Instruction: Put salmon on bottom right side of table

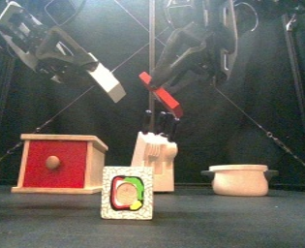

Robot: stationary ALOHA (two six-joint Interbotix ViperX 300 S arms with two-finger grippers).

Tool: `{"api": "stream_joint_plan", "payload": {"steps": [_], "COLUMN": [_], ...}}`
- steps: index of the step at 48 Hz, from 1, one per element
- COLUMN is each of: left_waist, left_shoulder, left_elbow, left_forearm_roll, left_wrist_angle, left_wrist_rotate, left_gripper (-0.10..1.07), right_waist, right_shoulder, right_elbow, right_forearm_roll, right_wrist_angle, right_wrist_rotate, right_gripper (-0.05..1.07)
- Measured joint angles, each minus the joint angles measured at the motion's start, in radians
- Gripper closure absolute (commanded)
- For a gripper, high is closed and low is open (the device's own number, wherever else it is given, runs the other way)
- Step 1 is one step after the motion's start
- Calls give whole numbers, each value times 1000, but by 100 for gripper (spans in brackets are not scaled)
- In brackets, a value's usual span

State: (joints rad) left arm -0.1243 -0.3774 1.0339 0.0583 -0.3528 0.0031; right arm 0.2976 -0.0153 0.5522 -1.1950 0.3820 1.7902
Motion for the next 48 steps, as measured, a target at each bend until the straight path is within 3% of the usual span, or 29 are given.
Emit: {"api": "stream_joint_plan", "payload": {"steps": [15, 33, 48], "left_waist": [0, -2, 0], "left_shoulder": [0, -2, 0], "left_elbow": [5, 9, 9], "left_forearm_roll": [5, 8, 6], "left_wrist_angle": [0, 2, 0], "left_wrist_rotate": [-2, 0, 0], "left_gripper": [39, 39, 39], "right_waist": [-35, -54, 51], "right_shoulder": [0, -69, -167], "right_elbow": [12, 109, 212], "right_forearm_roll": [147, 545, 839], "right_wrist_angle": [2, 26, 130], "right_wrist_rotate": [0, 3, 18], "right_gripper": [54, 54, 54]}}
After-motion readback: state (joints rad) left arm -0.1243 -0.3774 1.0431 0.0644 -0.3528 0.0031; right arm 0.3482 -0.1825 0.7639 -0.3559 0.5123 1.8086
